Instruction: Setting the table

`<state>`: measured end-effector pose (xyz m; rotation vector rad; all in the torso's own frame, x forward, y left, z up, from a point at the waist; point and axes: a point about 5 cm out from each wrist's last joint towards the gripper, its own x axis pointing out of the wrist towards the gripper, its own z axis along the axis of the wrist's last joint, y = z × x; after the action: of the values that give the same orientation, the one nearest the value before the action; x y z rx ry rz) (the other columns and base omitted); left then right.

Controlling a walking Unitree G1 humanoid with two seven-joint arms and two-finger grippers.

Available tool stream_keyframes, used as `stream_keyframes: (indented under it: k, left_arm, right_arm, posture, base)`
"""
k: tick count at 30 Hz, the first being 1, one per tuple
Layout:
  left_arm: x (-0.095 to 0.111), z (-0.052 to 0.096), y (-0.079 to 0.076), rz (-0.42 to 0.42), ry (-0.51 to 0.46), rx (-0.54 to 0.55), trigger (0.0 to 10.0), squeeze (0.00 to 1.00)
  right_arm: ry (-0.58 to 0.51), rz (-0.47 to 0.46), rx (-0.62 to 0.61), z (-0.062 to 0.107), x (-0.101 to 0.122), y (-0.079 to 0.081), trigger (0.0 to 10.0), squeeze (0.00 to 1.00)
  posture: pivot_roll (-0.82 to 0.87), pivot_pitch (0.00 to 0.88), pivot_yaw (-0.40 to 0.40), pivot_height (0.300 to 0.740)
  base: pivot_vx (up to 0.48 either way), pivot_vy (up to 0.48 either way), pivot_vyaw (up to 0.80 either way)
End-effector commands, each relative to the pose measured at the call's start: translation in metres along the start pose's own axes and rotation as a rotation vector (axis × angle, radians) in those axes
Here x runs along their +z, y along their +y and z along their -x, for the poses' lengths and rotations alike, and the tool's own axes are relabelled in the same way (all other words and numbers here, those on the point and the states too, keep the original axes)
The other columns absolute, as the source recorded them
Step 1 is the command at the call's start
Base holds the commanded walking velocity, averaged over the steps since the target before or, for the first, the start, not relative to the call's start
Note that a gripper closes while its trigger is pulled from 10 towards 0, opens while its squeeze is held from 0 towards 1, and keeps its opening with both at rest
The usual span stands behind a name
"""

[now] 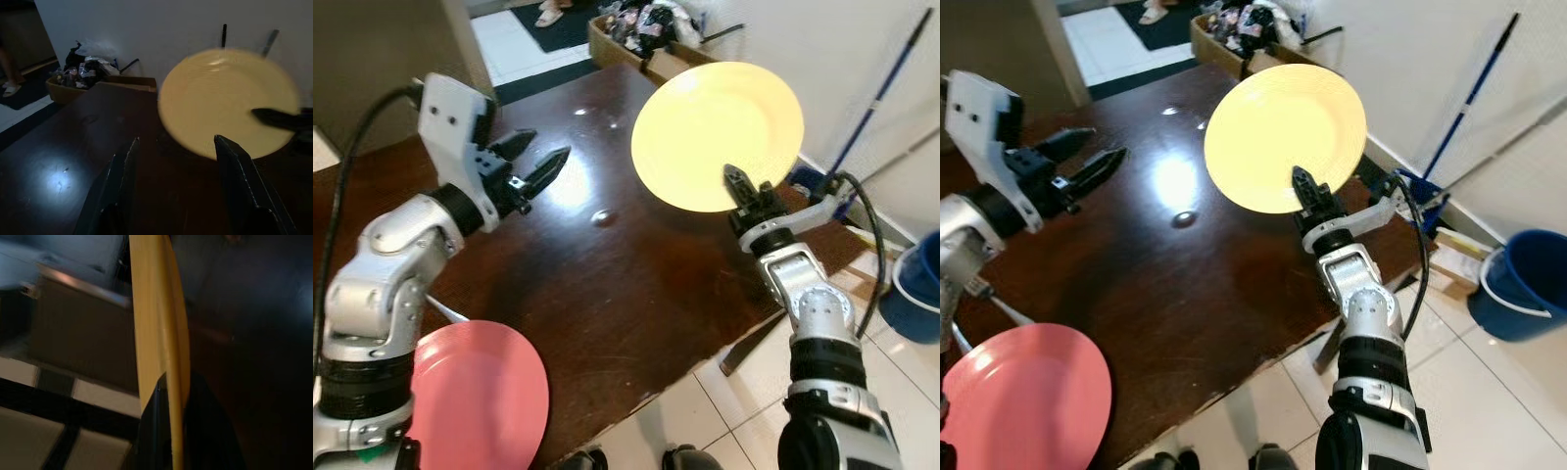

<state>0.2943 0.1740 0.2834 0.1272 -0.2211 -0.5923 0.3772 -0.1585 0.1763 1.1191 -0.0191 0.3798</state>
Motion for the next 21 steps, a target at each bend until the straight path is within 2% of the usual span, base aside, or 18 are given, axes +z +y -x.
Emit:
stream_keyframes:
  k: [1, 7, 8, 9, 10, 11, 16, 21]
  left_arm:
    - [0.002, 0.005, -0.002, -0.002, 0.008, -0.009, 10.0, 0.00]
    - [0.011, 0.012, -0.003, -0.019, 0.010, -0.011, 10.0, 0.00]
    - [0.012, 0.015, -0.005, -0.031, 0.027, -0.025, 10.0, 0.00]
    - [0.012, 0.015, -0.005, -0.031, 0.027, -0.025, 10.0, 0.00]
    - [0.013, 0.016, -0.006, -0.038, 0.036, -0.032, 10.0, 0.00]
    - [0.012, 0.017, -0.007, -0.041, 0.041, -0.037, 10.0, 0.00]
    - [0.012, 0.018, -0.010, -0.034, 0.052, -0.040, 10.0, 0.00]
    - [0.008, 0.015, -0.015, -0.019, 0.054, -0.051, 10.0, 0.00]
  right_arm:
    - [0.017, -0.002, -0.040, 0.000, -0.005, -0.008, 10.0, 0.00]
    - [0.060, -0.042, -0.077, -0.007, -0.012, -0.012, 10.0, 0.00]
    - [0.079, -0.057, -0.087, -0.009, -0.013, -0.014, 10.0, 0.41]
    - [0.079, -0.057, -0.087, -0.009, -0.013, -0.014, 10.0, 0.41]
    - [0.093, -0.065, -0.093, -0.010, -0.015, -0.015, 10.0, 0.60]
    - [0.109, -0.082, -0.091, -0.011, -0.016, -0.014, 10.0, 1.00]
    - [0.130, -0.082, -0.066, -0.015, -0.017, -0.012, 10.0, 1.00]
    - [0.104, -0.051, -0.020, -0.018, -0.006, -0.004, 10.0, 1.00]
  posture:
    - [0.07, 0.127, 0.059, 0.740]
    - [0.10, 0.145, 0.034, 0.740]
    - [0.10, 0.145, 0.033, 0.740]
    - [0.10, 0.145, 0.033, 0.740]
    - [0.10, 0.145, 0.032, 0.740]
    - [0.10, 0.144, 0.032, 0.740]
    - [0.10, 0.142, 0.031, 0.740]
    - [0.07, 0.128, 0.029, 0.740]
  base:
    - [0.000, 0.000, 0.00]
    - [0.000, 0.000, 0.00]
    - [0.000, 0.000, 0.00]
    - [0.000, 0.000, 0.00]
    - [0.000, 0.000, 0.00]
    - [0.000, 0.000, 0.00]
    - [0.000, 0.000, 0.00]
    - [0.000, 0.000, 0.00]
